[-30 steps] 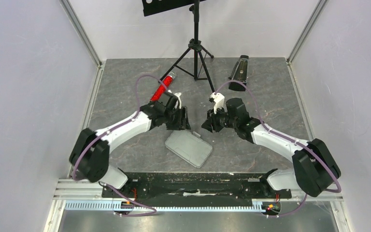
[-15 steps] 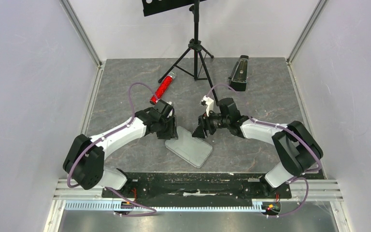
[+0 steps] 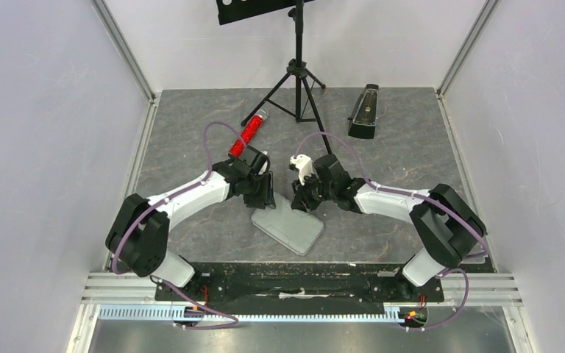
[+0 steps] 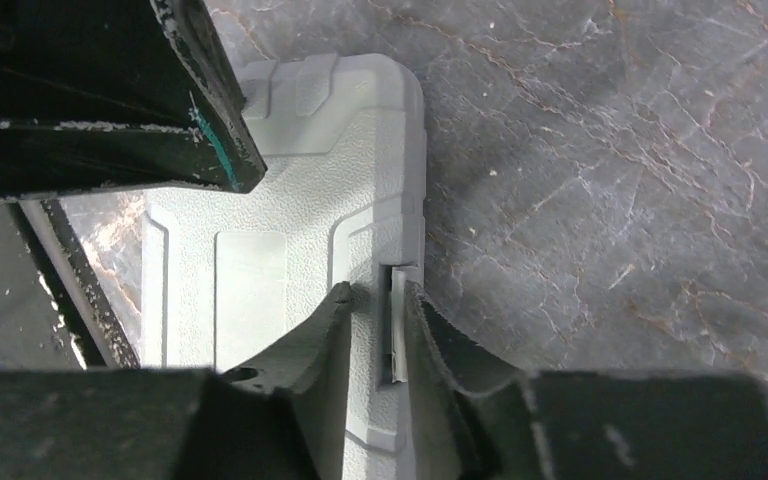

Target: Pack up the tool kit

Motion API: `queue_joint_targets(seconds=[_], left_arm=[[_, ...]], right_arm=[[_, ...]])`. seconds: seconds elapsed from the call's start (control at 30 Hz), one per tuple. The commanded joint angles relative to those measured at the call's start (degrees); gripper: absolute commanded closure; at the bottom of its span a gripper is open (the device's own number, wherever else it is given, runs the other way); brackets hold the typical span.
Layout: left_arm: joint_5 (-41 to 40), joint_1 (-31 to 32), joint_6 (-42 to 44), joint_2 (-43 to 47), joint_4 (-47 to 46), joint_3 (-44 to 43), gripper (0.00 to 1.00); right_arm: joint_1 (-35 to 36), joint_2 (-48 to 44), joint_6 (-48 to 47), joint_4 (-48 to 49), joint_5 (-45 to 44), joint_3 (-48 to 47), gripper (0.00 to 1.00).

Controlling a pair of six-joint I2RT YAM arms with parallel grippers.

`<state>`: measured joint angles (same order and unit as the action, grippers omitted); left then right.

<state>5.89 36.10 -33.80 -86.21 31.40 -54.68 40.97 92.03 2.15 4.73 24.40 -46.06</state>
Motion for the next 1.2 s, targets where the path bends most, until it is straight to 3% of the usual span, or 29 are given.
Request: queue_joint_targets(seconds=[0.0, 0.13, 0.33, 0.47, 0.6, 0.7, 0.93, 1.17], left_arm=[[-0.69, -0.23, 2.87, -5.13, 0.11, 1.59, 0.56], [-0.29, -0.24, 2.86, -5.96, -1.26, 1.66, 0.57], [0.06, -0.74, 2.7, -5.98, -2.6, 1.23, 0.57], [-1.53, -1.29, 2.04, -0.18, 0.1, -1.21, 0.55], [-4.13, -1.29, -0.92, 8.21, 5.49, -1.44, 0.43], [-5.7, -1.38, -6.14, 14.55, 7.9, 1.49, 0.33], [-1.82, -1.64, -22.58, 21.66, 9.52, 8.04, 0.18], [8.34, -1.56, -28.59, 13.48, 2.55, 9.6, 0.16]], right_arm=[[4.67, -0.56, -1.68, -7.22, -8.24, -0.8, 0.82], [7.29, 0.24, -1.63, -9.27, -12.36, -0.03, 0.96], [8.17, -0.37, -1.39, -10.0, -14.12, 1.38, 0.96], [8.11, -4.79, -1.65, -12.13, -13.08, -4.0, 0.79], [7.56, -7.43, -3.49, -15.96, -13.37, -10.89, 0.49], [6.02, -7.72, -3.34, -17.56, -13.42, -12.52, 0.33], [2.54, -2.05, -2.24, -22.78, -7.41, -14.91, 0.21], [2.16, 2.1, -2.22, -24.68, -4.1, -16.23, 0.19]])
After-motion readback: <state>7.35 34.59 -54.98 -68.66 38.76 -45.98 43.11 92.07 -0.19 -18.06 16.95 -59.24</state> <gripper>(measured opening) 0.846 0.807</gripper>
